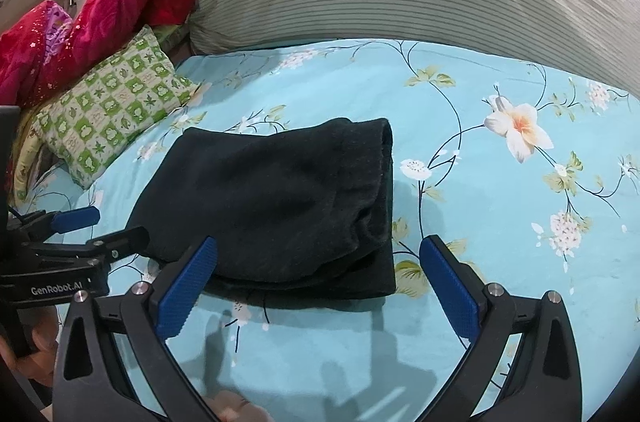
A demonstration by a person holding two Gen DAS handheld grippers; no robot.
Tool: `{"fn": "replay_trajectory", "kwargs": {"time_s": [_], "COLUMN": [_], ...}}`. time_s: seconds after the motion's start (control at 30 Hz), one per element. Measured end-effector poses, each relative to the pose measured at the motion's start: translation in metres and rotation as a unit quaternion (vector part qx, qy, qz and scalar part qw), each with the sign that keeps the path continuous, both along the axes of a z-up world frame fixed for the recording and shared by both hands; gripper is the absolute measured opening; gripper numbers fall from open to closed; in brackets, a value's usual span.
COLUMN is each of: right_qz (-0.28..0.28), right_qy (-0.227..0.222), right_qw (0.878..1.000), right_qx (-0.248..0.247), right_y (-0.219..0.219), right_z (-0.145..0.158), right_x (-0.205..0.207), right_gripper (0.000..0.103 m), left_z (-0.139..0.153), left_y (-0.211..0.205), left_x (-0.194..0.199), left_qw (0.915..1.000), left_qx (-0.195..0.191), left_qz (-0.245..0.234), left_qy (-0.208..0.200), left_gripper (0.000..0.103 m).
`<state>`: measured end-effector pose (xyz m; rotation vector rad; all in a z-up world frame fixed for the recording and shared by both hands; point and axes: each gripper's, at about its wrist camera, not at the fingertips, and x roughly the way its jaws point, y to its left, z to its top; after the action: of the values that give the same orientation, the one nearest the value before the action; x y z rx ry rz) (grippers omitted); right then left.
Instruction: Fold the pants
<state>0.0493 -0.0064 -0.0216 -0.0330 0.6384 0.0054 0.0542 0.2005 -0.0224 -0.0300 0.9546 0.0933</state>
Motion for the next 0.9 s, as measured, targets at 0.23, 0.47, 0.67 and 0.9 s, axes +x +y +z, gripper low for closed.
{"fn": "replay_trajectory", "kwargs": {"time_s": [0.23,0.47,0.67,0.9], "right_qz": [0.001,-0.001,-0.007,-0.007], "right_qy": [0.012,0.011,0.014,0.013], "right_qw": [1.000,1.000,1.000,1.000], "right_qx": [0.004,0.011,0.020,0.024], "right_y": [0.000,-0.001,-0.005,-0.006], "right_z": [-0.003,0.000,0.003,0.005], "right_x": [0.003,0.003,0.005,0.005], "right_gripper": [0.102,0.102,0.102,0.102], "left_z": [-0.003,0.000,0.003,0.008], "left_y": [0.002,0.000,-0.002,-0.007], "left_x": [0.003,0.004,0.007,0.007], "left_qw": [1.0000,1.0000,1.0000,1.0000], "left_qx": [-0.004,-0.003,-0.004,0.008], "left_qz": [0.005,0.001,-0.003,-0.001], "left_qy": [0.006,0.005,0.007,-0.002], "left_gripper": [0.089,0.089,0.090,0.090]}}
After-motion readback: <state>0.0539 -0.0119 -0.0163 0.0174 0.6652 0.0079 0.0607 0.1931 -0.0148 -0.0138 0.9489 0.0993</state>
